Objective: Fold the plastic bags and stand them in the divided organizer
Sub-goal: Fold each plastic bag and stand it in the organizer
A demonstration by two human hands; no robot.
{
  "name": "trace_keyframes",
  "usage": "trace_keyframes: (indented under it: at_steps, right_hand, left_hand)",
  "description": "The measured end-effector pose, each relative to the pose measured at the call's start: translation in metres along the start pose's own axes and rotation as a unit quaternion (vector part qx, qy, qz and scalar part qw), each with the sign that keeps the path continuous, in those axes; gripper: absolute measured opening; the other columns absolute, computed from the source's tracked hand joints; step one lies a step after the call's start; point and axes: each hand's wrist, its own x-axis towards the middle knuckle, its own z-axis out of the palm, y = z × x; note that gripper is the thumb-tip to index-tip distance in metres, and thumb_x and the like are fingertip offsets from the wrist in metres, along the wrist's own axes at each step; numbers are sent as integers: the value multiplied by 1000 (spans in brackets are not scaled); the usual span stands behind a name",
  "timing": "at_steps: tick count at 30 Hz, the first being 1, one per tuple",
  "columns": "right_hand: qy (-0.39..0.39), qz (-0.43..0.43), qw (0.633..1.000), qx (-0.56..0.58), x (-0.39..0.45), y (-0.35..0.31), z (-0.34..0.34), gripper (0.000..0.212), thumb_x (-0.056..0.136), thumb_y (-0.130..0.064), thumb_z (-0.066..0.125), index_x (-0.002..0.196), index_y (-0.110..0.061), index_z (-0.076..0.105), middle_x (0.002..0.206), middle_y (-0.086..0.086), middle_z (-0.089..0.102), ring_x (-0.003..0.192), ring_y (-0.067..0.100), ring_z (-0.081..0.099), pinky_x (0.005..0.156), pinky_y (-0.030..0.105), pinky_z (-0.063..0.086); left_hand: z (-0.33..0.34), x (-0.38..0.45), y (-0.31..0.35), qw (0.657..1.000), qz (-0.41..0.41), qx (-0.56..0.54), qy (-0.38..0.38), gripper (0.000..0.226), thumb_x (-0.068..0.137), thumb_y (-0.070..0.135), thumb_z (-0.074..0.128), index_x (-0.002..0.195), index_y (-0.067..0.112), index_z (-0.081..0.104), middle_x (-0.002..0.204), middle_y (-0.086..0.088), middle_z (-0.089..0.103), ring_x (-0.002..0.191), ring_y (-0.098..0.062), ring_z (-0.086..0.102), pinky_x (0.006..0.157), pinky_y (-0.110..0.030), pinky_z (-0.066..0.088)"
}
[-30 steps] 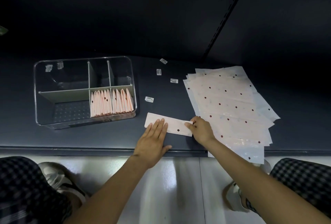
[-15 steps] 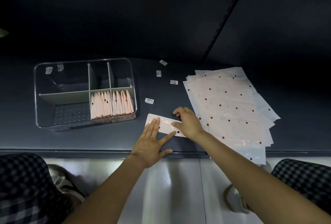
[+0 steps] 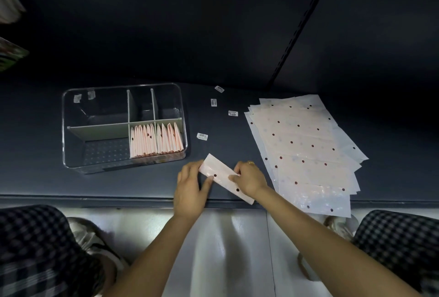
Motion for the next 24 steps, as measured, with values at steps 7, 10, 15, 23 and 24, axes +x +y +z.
trace_keyframes:
  at_steps: [7, 10, 15, 23, 24]
  right_hand:
    - [-17, 83, 908, 411, -43, -10, -8, 22, 90, -16, 61, 103, 2, 57, 97, 15, 63, 86, 24, 59, 78, 35, 48]
    - [-21, 54, 896, 440, -60, -12, -13, 19, 90, -16, 62, 101, -2, 56, 88, 9, 63, 78, 20, 60, 72, 32, 49]
    - [-7, 25, 877, 480, -80, -8, -21, 27, 92, -23, 59, 115, -10, 53, 106, 7, 63, 97, 19, 63, 84, 32, 51]
    - [-54, -15, 859, 509, -96, -3, -39, 13, 92, -13, 58, 95, -5, 68, 93, 9, 71, 88, 21, 68, 86, 34, 55]
    - [-59, -19, 858, 511, -98, -3, -41, 13, 92, -13, 58, 96, -5, 68, 94, 8, 72, 89, 21, 68, 85, 33, 55]
  left_hand:
    - [2, -12, 46, 882, -281, -369, -87, 20, 89, 8, 62, 107, -2, 63, 86, -8, 68, 70, -11, 66, 64, -20, 54]
    - [-8, -18, 58, 875, -277, -389, -80, 12, 89, 4, 61, 79, 4, 67, 75, -8, 68, 58, -8, 65, 55, -16, 52]
    - [-28, -20, 73, 857, -280, -423, -87, 11, 88, 1, 60, 79, 3, 67, 77, -8, 69, 61, -11, 67, 56, -19, 54]
    - [-53, -30, 89, 869, -249, -397, -157, 6, 88, 5, 63, 86, 3, 68, 85, -9, 72, 74, -16, 69, 62, -22, 54]
    - [-56, -30, 90, 873, -242, -389, -165, 7, 88, 5, 63, 85, 3, 68, 86, -9, 72, 76, -16, 69, 64, -23, 55]
